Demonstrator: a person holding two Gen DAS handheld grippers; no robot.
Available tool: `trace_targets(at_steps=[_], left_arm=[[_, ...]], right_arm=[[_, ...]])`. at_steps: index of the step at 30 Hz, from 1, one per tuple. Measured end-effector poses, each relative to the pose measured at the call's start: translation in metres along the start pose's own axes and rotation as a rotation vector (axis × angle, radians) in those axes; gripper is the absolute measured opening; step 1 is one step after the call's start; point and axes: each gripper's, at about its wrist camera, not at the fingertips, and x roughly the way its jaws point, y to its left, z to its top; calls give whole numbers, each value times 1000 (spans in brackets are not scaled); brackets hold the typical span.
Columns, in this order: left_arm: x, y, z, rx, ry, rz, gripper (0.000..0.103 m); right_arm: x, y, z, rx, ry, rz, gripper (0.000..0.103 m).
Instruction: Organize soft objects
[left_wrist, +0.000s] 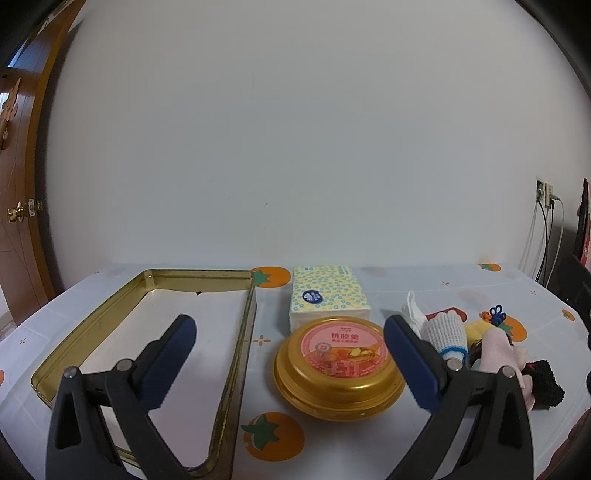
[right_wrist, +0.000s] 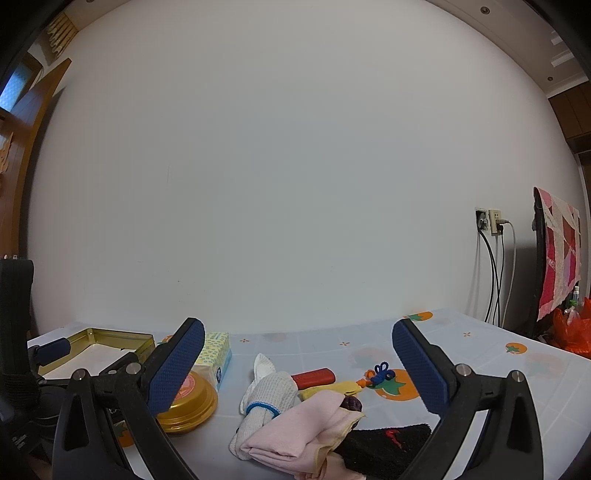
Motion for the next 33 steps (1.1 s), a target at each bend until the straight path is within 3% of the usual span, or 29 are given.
trace_targets(at_steps=[33], left_arm=[[0,2,-2,-4,5,-2,103]], right_arm=[[0,1,0,0,1,-1,103]])
